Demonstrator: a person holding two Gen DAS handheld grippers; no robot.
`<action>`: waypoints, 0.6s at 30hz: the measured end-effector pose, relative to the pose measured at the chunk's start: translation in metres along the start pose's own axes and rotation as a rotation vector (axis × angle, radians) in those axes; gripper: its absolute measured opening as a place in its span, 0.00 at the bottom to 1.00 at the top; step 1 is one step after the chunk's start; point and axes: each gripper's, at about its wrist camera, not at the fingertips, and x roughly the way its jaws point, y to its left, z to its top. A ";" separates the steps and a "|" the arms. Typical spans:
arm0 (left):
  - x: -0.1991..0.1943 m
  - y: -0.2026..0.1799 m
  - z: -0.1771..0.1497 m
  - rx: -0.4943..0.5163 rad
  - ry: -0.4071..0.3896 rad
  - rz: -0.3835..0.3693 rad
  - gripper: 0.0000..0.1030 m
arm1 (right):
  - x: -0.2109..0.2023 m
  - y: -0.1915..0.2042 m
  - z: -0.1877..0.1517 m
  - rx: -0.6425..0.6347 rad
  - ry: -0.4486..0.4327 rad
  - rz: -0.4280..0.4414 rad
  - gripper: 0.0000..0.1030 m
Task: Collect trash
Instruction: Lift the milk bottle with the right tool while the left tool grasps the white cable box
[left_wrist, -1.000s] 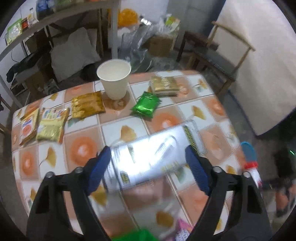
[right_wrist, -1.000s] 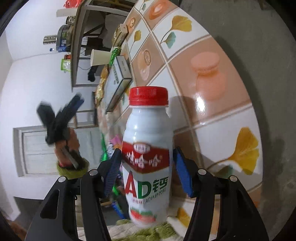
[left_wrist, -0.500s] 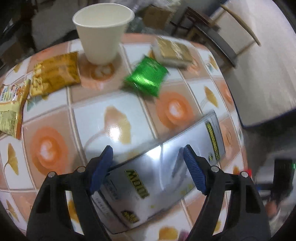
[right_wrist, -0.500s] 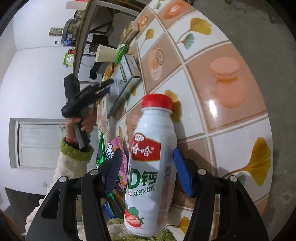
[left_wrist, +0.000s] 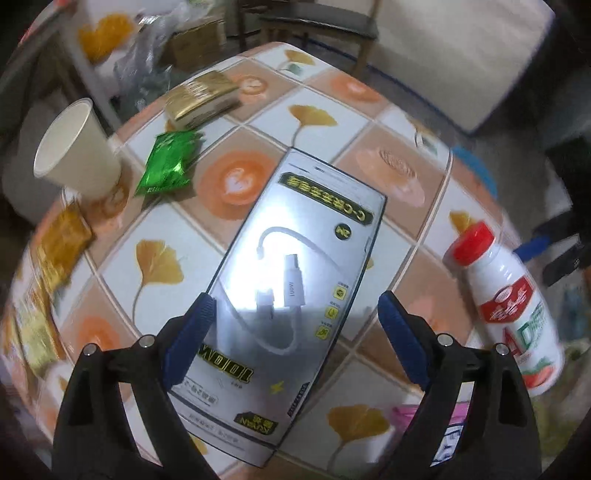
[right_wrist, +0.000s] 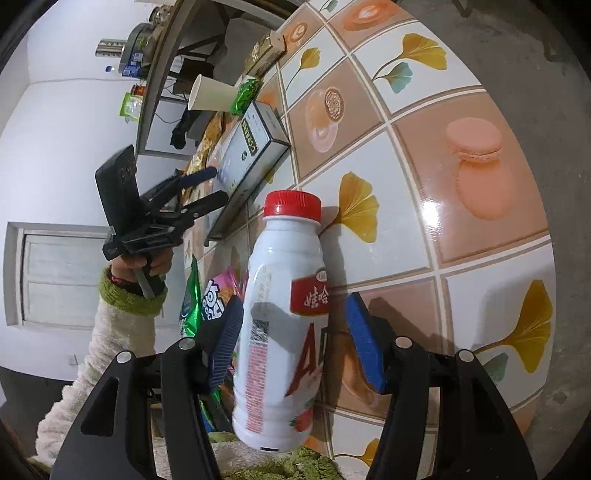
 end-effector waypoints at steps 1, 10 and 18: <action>0.002 -0.005 0.001 0.031 0.003 0.015 0.84 | 0.001 0.002 0.000 -0.007 0.001 -0.009 0.55; 0.019 -0.005 0.014 0.109 0.039 0.086 0.84 | 0.016 0.025 -0.008 -0.094 0.016 -0.113 0.68; 0.033 0.000 0.020 0.106 0.063 0.088 0.84 | 0.027 0.042 -0.019 -0.212 0.028 -0.273 0.69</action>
